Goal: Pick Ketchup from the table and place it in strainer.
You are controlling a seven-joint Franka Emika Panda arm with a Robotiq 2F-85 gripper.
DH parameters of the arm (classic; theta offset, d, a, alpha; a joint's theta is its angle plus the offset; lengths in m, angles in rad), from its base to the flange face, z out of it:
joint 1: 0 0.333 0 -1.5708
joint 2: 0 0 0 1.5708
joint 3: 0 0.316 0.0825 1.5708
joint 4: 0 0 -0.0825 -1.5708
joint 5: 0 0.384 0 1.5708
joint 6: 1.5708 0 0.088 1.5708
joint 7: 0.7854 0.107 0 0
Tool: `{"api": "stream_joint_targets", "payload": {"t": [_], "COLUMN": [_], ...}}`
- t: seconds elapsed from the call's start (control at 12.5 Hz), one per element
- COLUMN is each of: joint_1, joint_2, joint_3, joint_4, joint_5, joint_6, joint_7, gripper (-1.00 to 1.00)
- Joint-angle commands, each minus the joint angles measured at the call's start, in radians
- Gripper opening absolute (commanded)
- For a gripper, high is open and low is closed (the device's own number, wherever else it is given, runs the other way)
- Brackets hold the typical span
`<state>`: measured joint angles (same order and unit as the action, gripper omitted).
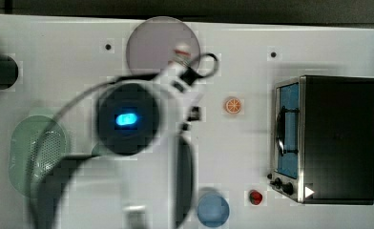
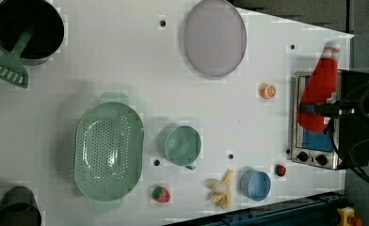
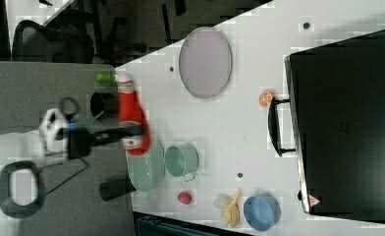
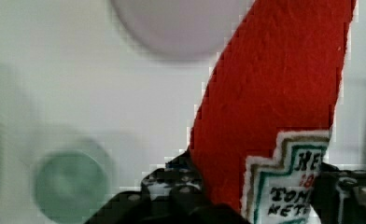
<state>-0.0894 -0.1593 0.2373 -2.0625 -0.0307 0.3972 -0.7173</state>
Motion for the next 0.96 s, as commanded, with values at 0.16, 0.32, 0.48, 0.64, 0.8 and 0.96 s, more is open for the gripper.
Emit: {"api": "stream_joint_targets", "payload": {"t": [0.16,0.32,0.48,0.64,0.8,0.96], "joint_1": [0.094,0.109,0.121,0.132,0.149,0.171], "joint_2": [0.088,0.130,0.198,0.286,0.390,0.488], "joint_3": [0.202,0.298,0.390,0.461,0.497,0.498], "joint_4": [-0.001,0.002,0.002,0.000,-0.001,0.000], "joint_5": [0.046,0.046,0.046,0.045,0.039,0.020], "joint_6": [-0.015,0.023,0.143,0.265,0.353,0.424], "joint_7": [0.404,0.554,0.675,0.823,0.924,0.944], "gripper": [0.24,0.24,0.24,0.24,0.32,0.74]}}
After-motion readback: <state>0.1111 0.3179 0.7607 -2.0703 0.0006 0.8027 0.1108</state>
